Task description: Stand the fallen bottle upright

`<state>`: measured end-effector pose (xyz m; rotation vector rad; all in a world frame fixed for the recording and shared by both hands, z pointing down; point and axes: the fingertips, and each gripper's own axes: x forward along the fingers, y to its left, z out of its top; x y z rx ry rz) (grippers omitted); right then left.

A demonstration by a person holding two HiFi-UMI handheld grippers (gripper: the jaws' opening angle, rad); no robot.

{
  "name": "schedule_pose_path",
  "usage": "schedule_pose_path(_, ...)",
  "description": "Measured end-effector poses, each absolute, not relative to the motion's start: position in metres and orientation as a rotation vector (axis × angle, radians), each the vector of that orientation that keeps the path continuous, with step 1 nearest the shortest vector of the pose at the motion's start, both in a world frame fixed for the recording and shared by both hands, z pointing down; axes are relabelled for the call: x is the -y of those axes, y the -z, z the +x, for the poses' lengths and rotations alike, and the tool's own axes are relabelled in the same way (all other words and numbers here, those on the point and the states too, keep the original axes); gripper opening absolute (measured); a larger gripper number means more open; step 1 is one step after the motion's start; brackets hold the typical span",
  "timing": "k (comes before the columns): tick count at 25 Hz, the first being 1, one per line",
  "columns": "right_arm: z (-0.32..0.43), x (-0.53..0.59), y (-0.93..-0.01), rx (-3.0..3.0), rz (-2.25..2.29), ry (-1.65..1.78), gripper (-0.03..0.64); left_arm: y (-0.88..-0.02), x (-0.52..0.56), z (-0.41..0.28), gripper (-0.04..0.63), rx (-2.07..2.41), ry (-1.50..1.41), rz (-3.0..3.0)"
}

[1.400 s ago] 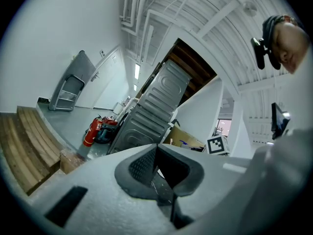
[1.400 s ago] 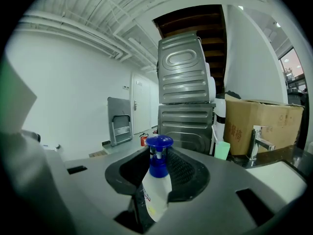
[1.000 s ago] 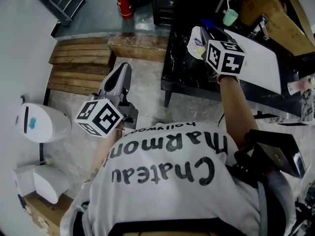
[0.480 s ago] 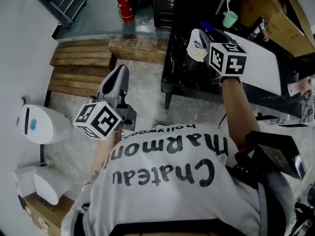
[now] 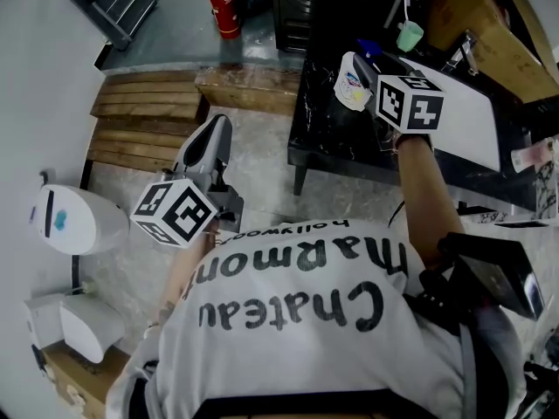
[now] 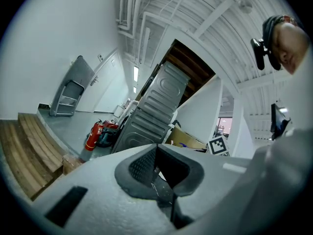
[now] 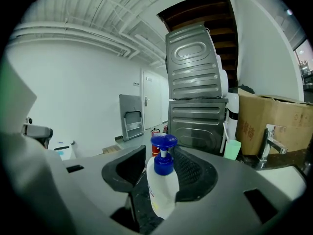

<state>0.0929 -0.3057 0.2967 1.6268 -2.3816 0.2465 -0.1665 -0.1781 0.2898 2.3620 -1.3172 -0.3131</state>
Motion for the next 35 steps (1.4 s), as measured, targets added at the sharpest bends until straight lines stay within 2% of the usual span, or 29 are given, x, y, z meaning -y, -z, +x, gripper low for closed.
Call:
schedule_pose_path(4,0.100,0.306,-0.301,2.367,1.634,-0.281,0.178,-0.290,0.179,-0.163,0.015,1.308,0.310,2.366)
schedule_pose_path(15,0.115,0.301,-0.291,2.402,1.681,-0.335,0.204,-0.289,0.183,-0.154,0.015,1.284,0.306,2.383)
schedule_pose_path(35,0.136,0.278,-0.255,2.520,1.731,-0.347,0.204,-0.277,0.206,-0.109,0.015,1.171,0.307,2.459)
